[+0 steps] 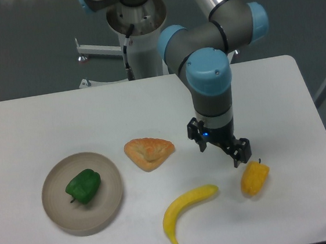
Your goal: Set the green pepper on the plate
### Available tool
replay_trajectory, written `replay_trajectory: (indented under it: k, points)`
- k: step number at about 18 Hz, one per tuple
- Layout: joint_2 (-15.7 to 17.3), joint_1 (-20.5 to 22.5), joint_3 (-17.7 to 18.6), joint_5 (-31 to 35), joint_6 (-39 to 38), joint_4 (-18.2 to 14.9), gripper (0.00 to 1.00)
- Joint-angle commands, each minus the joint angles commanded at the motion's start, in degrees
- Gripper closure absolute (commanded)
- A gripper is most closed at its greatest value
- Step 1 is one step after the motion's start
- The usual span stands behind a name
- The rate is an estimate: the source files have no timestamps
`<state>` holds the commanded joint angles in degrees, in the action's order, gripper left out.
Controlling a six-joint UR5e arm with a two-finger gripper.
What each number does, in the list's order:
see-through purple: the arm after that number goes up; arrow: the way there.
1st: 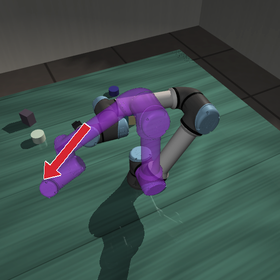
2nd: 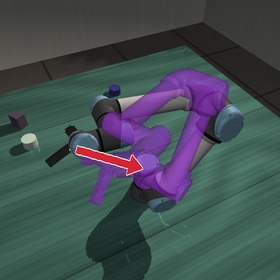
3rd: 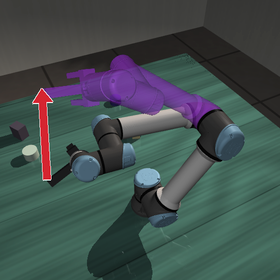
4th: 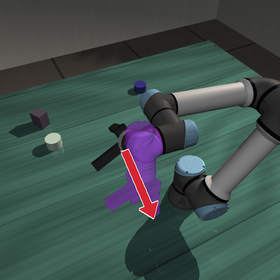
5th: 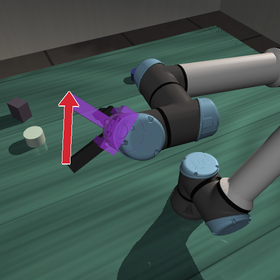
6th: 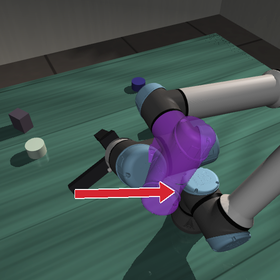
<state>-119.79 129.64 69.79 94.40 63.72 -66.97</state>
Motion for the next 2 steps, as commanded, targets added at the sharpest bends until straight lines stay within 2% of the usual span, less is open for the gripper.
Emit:
replay_trajectory:
  k: [2]
  points:
    - [-0.09, 0.44, 0.09, 0.09, 0.00, 0.00, 0.00]
